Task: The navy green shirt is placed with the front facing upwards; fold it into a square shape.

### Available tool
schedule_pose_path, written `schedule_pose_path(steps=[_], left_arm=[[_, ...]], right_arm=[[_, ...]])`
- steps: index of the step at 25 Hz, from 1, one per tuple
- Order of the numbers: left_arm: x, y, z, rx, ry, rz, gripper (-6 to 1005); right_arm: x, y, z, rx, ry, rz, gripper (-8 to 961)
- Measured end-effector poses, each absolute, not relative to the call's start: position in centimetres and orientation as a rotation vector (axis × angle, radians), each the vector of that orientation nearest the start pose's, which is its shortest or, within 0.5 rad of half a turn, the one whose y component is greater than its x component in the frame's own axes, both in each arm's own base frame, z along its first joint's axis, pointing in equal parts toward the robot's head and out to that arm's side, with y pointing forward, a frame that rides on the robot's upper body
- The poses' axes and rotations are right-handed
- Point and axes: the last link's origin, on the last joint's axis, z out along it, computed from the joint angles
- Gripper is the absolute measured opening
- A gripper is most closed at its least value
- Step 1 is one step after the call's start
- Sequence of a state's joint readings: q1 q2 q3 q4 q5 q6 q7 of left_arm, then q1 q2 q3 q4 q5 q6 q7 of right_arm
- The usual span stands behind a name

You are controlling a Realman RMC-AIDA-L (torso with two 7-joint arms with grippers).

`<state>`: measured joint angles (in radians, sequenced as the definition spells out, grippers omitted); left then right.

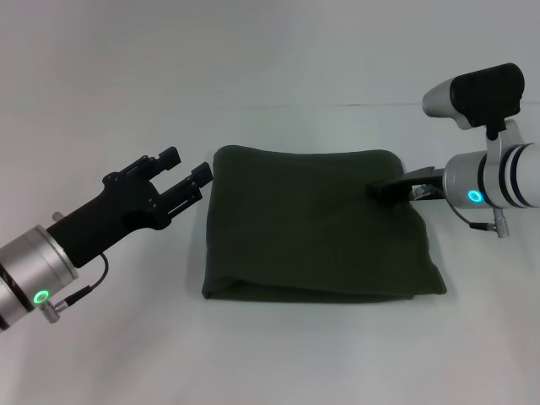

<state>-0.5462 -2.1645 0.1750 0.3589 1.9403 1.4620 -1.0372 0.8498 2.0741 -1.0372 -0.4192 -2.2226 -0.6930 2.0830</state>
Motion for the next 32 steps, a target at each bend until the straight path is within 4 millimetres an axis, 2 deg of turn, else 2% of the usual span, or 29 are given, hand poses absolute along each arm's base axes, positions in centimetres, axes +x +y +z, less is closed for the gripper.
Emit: schedule_pose_path(steps=[7,11,20,26,32], left_arm=[[-27.7,32.8,-2.5,-2.192,-0.717,-1.068,676],[-27.8,32.7,-2.4,-2.181,-0.718,-1.070,675],[-28.5,32.4,-2.2,-2.167,-0.733,-1.049,675],[-28.8,32.2,-2.3,-2.162,-0.740,-1.043,676],[-28.8,32.1,-2.3,-2.161,-0.743,-1.043,676]], right_arm=[[23.7,44.1,-4.5,-2.306,1.041,0.129,0],[22.9,43.3,-4.2,-2.372,1.038,0.173,0],[22.0,40.9,-5.4,-2.575,1.027,0.204,0],[20.5,40.8,-6.0,-2.640,0.996,0.242,0],[20.3,40.4,-7.2,-2.681,1.011,0.193,0]])
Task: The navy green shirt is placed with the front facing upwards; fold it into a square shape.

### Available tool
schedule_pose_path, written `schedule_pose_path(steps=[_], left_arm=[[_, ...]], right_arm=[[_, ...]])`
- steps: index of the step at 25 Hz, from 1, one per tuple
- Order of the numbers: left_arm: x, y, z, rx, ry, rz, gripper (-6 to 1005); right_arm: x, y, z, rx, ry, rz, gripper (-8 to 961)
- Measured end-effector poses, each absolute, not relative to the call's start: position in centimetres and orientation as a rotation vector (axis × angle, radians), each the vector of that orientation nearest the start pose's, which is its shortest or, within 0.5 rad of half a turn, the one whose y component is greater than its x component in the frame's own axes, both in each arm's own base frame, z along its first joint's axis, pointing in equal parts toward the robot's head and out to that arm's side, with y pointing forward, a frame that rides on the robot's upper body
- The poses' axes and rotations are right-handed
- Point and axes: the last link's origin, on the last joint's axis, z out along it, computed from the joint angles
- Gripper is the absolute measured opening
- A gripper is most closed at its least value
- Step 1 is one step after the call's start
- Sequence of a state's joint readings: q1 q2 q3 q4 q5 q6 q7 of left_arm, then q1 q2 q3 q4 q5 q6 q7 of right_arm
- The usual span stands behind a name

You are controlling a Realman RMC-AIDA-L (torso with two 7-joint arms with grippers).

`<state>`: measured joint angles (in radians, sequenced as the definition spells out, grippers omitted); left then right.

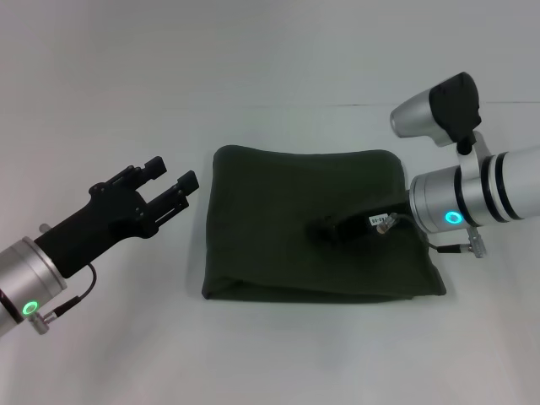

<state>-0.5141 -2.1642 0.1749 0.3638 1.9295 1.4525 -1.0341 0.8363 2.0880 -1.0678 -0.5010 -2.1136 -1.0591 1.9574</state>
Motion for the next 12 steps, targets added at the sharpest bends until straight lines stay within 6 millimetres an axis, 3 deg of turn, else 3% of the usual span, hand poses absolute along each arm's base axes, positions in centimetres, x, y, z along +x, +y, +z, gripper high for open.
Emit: schedule_pose_path(steps=[12], left_arm=[[-28.7,32.2,-2.3,-2.163,-0.740,-1.043,675]], right_arm=[[22.2,40.8,-7.4,-2.595,1.002,0.080,0]])
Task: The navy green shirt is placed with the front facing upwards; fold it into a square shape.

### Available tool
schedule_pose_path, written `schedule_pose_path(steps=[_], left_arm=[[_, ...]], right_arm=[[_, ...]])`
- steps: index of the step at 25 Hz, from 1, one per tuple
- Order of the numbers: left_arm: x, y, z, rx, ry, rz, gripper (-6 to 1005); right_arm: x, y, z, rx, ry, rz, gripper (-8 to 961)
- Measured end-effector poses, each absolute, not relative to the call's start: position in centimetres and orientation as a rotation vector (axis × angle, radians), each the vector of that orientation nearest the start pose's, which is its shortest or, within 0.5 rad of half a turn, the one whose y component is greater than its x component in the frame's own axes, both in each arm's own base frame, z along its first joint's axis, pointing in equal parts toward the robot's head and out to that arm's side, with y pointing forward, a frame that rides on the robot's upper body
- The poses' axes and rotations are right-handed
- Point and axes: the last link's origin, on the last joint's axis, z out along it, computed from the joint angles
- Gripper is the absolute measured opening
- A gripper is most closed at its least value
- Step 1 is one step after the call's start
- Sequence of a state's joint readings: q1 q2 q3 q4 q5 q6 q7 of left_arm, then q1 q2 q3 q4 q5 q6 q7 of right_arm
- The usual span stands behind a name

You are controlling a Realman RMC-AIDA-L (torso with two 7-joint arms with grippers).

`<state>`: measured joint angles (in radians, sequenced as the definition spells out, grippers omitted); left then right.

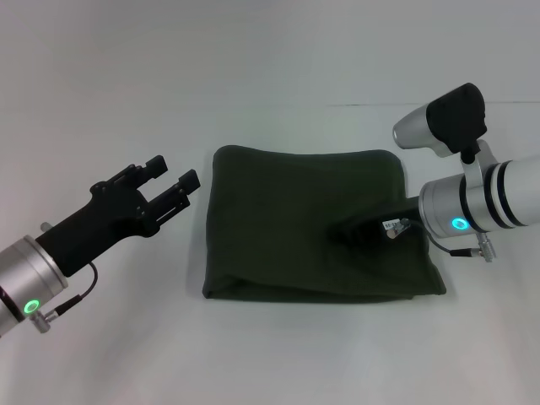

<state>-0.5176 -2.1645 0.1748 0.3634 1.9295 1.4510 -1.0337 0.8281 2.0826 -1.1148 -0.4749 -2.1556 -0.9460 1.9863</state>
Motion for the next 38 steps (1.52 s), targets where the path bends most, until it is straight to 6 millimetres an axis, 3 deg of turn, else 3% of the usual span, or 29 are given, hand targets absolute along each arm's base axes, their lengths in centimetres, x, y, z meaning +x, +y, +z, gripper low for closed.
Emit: schedule_pose_path(steps=[9,14,20,31,38], left_arm=[[-28.7,32.2,-2.4,-2.162,-0.745,-1.040,676],[-28.8,32.2,-2.4,-2.160,-0.747,-1.039,676],[-28.7,32.2,-2.4,-2.162,-0.744,-1.040,676],[-28.6,32.3,-2.4,-2.163,-0.743,-1.043,675],[-28.5,32.3,-2.5,-2.166,-0.741,-1.045,676]], right_arm=[[22.3,41.2,-6.8,-2.561,0.963,0.113,0],[21.4,40.6,-6.5,-2.625,0.937,0.217,0],[20.9,39.2,-6.9,-2.747,0.901,0.223,0],[23.0,38.1,-7.5,-2.757,0.950,0.104,1],[22.9,38.2,-7.3,-2.750,0.928,0.120,1]])
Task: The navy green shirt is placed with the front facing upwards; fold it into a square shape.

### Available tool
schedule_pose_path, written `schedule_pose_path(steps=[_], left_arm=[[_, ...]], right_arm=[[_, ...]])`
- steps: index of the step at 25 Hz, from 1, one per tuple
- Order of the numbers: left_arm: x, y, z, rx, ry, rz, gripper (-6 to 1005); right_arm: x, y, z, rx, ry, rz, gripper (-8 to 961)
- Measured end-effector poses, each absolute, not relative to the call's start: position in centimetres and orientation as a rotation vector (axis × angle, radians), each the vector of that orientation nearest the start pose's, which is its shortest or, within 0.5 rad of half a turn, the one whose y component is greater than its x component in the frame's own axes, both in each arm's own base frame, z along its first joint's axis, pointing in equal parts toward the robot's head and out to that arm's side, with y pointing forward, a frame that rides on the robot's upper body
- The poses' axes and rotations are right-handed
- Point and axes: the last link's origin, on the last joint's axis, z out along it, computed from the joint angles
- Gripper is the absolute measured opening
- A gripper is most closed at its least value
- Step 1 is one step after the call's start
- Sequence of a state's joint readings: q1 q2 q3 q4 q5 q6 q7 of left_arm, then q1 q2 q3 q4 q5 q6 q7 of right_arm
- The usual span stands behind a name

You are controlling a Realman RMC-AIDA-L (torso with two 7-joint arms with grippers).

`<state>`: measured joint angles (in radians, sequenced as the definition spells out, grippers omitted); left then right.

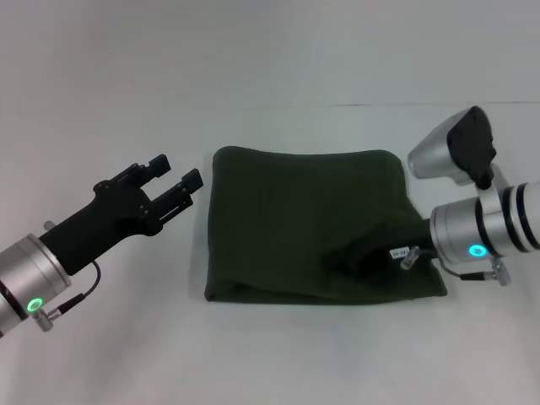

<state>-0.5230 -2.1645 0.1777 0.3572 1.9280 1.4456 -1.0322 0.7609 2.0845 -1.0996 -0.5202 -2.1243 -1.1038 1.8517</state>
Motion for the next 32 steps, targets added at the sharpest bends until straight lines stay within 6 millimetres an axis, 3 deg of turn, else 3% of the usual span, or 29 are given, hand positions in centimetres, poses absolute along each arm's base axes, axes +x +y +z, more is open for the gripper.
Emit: schedule_pose_path(steps=[6,21,28,32], left_arm=[[-28.5,32.3,-2.4,-2.166,-0.740,-1.050,676],[-27.9,32.9,-2.5,-2.174,-0.725,-1.057,675],[-27.7,33.2,-2.6,-2.175,-0.721,-1.051,675],[-27.5,33.6,-2.5,-2.174,-0.713,-1.053,676]], right_arm=[[23.0,38.7,-5.9,-2.703,0.921,0.178,1],[26.0,38.1,-4.3,-2.620,1.016,0.172,1],[26.3,38.1,-4.2,-2.611,1.009,0.164,1],[25.7,38.6,-3.0,-2.594,0.982,0.217,1]])
